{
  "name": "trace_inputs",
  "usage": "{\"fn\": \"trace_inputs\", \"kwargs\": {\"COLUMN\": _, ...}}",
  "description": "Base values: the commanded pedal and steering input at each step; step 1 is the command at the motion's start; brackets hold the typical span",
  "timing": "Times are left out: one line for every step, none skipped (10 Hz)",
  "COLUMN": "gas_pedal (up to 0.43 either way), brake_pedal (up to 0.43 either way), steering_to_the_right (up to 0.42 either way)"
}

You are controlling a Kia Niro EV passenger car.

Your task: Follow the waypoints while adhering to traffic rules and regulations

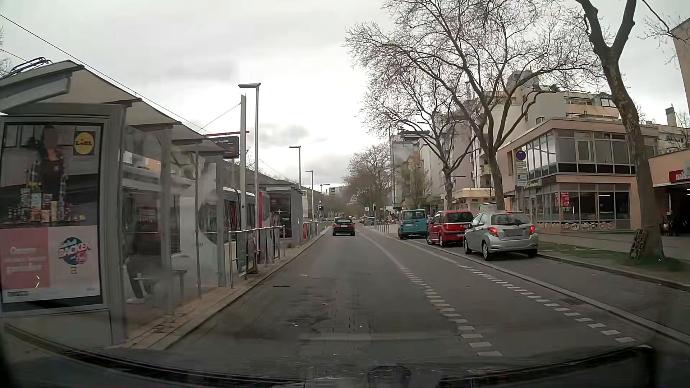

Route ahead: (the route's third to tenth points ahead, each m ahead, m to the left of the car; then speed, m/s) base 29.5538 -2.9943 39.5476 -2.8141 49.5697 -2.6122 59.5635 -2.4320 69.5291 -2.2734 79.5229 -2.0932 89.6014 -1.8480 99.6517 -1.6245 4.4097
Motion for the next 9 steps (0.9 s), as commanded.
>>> {"fn": "trace_inputs", "kwargs": {"gas_pedal": 0.138, "brake_pedal": 0.000, "steering_to_the_right": -0.006}}
{"fn": "trace_inputs", "kwargs": {"gas_pedal": 0.138, "brake_pedal": 0.000, "steering_to_the_right": -0.005}}
{"fn": "trace_inputs", "kwargs": {"gas_pedal": 0.138, "brake_pedal": 0.000, "steering_to_the_right": -0.005}}
{"fn": "trace_inputs", "kwargs": {"gas_pedal": 0.138, "brake_pedal": 0.000, "steering_to_the_right": -0.005}}
{"fn": "trace_inputs", "kwargs": {"gas_pedal": 0.138, "brake_pedal": 0.000, "steering_to_the_right": -0.005}}
{"fn": "trace_inputs", "kwargs": {"gas_pedal": 0.130, "brake_pedal": 0.000, "steering_to_the_right": -0.005}}
{"fn": "trace_inputs", "kwargs": {"gas_pedal": 0.130, "brake_pedal": 0.000, "steering_to_the_right": -0.005}}
{"fn": "trace_inputs", "kwargs": {"gas_pedal": 0.130, "brake_pedal": 0.000, "steering_to_the_right": -0.005}}
{"fn": "trace_inputs", "kwargs": {"gas_pedal": 0.130, "brake_pedal": 0.000, "steering_to_the_right": -0.006}}
